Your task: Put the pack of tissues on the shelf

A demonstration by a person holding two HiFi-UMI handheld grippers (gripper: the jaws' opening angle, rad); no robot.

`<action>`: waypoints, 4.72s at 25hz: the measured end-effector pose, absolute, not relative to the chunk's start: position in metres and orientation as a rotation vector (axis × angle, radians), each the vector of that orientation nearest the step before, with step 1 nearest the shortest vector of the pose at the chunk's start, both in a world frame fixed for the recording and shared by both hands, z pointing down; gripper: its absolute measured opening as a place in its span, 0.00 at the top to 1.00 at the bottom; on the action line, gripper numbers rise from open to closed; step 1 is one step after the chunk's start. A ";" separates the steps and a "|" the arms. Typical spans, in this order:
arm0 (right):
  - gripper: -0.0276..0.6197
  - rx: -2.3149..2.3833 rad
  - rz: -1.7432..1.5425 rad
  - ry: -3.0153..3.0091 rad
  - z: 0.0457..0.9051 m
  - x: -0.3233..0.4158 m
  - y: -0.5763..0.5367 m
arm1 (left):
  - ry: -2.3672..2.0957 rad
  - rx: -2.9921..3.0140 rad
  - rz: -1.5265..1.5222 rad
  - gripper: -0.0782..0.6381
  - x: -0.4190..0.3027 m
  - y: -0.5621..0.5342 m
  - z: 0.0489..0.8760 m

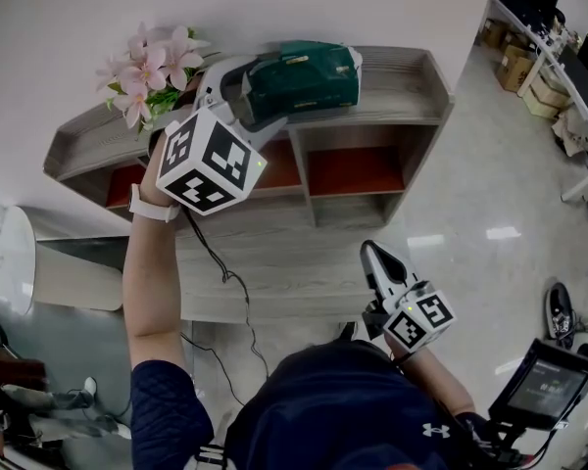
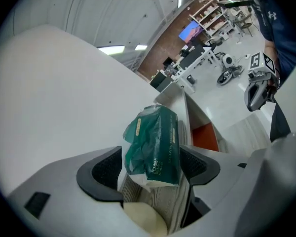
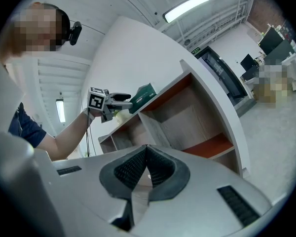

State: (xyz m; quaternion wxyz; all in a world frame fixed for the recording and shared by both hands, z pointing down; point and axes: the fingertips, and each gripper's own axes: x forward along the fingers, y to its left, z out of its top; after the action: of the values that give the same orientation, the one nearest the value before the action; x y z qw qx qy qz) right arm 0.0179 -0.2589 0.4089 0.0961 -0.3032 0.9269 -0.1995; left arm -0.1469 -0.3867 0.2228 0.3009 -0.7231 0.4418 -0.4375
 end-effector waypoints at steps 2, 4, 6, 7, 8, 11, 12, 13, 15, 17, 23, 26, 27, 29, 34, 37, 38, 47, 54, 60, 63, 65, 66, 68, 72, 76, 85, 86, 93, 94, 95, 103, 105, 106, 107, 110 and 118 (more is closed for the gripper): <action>0.94 -0.901 -0.582 2.745 0.408 0.019 -0.258 | 1.187 -1.900 -1.130 0.38 -0.144 -0.381 0.221; 0.94 -0.906 -0.570 2.745 0.406 0.020 -0.257 | 1.204 -1.881 -1.098 0.38 -0.141 -0.375 0.221; 0.94 -0.912 -0.558 2.745 0.403 0.021 -0.256 | 1.240 -1.853 -1.051 0.38 -0.139 -0.368 0.221; 0.94 -0.913 -0.551 2.744 0.401 0.021 -0.255 | 1.264 -1.833 -1.022 0.38 -0.138 -0.365 0.220; 0.94 -0.915 -0.543 2.744 0.399 0.021 -0.255 | 1.289 -1.813 -0.990 0.38 -0.137 -0.361 0.219; 0.94 -0.922 -0.511 2.741 0.393 0.021 -0.256 | 1.350 -1.774 -0.873 0.38 -0.133 -0.346 0.214; 0.94 -0.922 -0.504 2.739 0.392 0.020 -0.256 | 1.365 -1.774 -0.838 0.38 -0.130 -0.340 0.213; 0.94 -0.922 -0.499 2.740 0.391 0.020 -0.256 | 1.378 -1.780 -0.809 0.38 -0.128 -0.334 0.213; 0.94 -0.921 -0.491 2.743 0.389 0.019 -0.253 | 1.404 -1.798 -0.763 0.39 -0.126 -0.323 0.218; 0.94 -0.922 -0.476 2.747 0.387 0.017 -0.250 | 1.449 -1.809 -0.724 0.41 -0.128 -0.312 0.226; 0.94 -0.943 -0.432 2.749 0.381 0.015 -0.244 | 1.597 -1.900 -0.622 0.45 -0.142 -0.284 0.264; 0.94 -0.956 -0.417 2.749 0.379 0.014 -0.241 | 1.641 -2.026 -0.573 0.47 -0.144 -0.269 0.294; 0.94 -0.959 -0.411 2.749 0.378 0.013 -0.239 | 1.654 -2.060 -0.552 0.48 -0.144 -0.263 0.303; 0.94 -0.964 -0.397 2.752 0.375 0.010 -0.236 | 1.675 -2.093 -0.515 0.49 -0.145 -0.253 0.320; 0.94 -0.980 -0.313 2.771 0.364 0.002 -0.231 | 1.684 -2.130 -0.426 0.52 -0.136 -0.228 0.321; 0.94 -0.983 -0.236 2.784 0.352 -0.004 -0.232 | 1.692 -2.156 -0.386 0.53 -0.130 -0.217 0.330; 0.94 -0.980 -0.206 2.786 0.347 -0.007 -0.232 | 1.698 -2.166 -0.362 0.53 -0.129 -0.214 0.331; 0.94 -0.991 -0.035 2.751 0.300 -0.018 -0.241 | 1.787 -2.293 -0.097 0.56 -0.132 -0.203 0.315; 0.94 -1.016 0.074 2.721 0.287 -0.023 -0.238 | 1.738 -2.186 -0.014 0.70 -0.129 -0.199 0.290; 0.94 -1.031 0.085 2.714 0.294 -0.017 -0.233 | 1.843 -2.186 0.124 0.86 -0.142 -0.194 0.291; 0.94 -1.067 0.116 2.703 0.294 -0.010 -0.233 | 1.827 -2.199 0.127 0.86 -0.140 -0.192 0.292; 0.94 -1.078 0.152 2.696 0.290 -0.007 -0.233 | 1.801 -2.201 0.142 0.86 -0.134 -0.191 0.290; 0.94 -1.081 0.168 2.691 0.288 -0.006 -0.233 | 1.789 -2.202 0.149 0.86 -0.131 -0.190 0.289; 0.94 -1.085 0.198 2.679 0.284 -0.004 -0.231 | 1.771 -2.207 0.152 0.86 -0.126 -0.189 0.289; 0.94 -1.093 0.290 2.653 0.277 -0.003 -0.226 | 1.759 -2.213 0.171 0.86 -0.121 -0.188 0.288; 0.94 -1.093 0.372 2.615 0.272 -0.004 -0.222 | 1.752 -2.205 0.184 0.86 -0.119 -0.188 0.286; 0.94 -1.024 0.611 2.485 0.249 -0.005 -0.194 | 1.716 -2.209 0.178 0.86 -0.115 -0.187 0.285; 0.94 -1.017 0.625 2.477 0.247 -0.007 -0.191 | 1.714 -2.207 0.183 0.86 -0.115 -0.187 0.284; 0.94 -1.005 0.694 2.466 0.243 -0.011 -0.183 | 1.674 -2.222 0.195 0.86 -0.109 -0.183 0.280; 0.94 -1.004 0.704 2.464 0.242 -0.012 -0.183 | 1.664 -2.221 0.193 0.86 -0.108 -0.183 0.279; 0.94 -1.001 0.712 2.464 0.242 -0.013 -0.184 | 1.656 -2.219 0.192 0.86 -0.108 -0.183 0.279; 0.94 -0.991 0.698 2.479 0.245 -0.018 -0.189 | 1.649 -2.239 0.178 0.86 -0.107 -0.188 0.284; 0.94 -0.993 0.694 2.481 0.245 -0.018 -0.191 | 1.648 -2.239 0.175 0.86 -0.108 -0.190 0.284; 0.94 -0.994 0.690 2.481 0.245 -0.019 -0.192 | 1.649 -2.240 0.175 0.86 -0.108 -0.190 0.284; 0.94 -0.996 0.686 2.482 0.245 -0.019 -0.193 | 1.652 -2.242 0.178 0.86 -0.108 -0.191 0.285; 0.94 -0.990 0.677 2.487 0.247 -0.020 -0.195 | 1.660 -2.242 0.189 0.86 -0.109 -0.192 0.285; 0.94 -0.974 0.681 2.488 0.245 -0.021 -0.203 | 1.650 -2.225 0.149 0.86 -0.111 -0.199 0.284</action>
State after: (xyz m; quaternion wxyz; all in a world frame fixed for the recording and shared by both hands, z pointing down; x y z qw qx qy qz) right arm -0.0211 -0.2026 0.2449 0.1911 -0.3468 0.8857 0.2424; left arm -0.1112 -0.1993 0.2843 0.1828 -0.7885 0.5849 0.0528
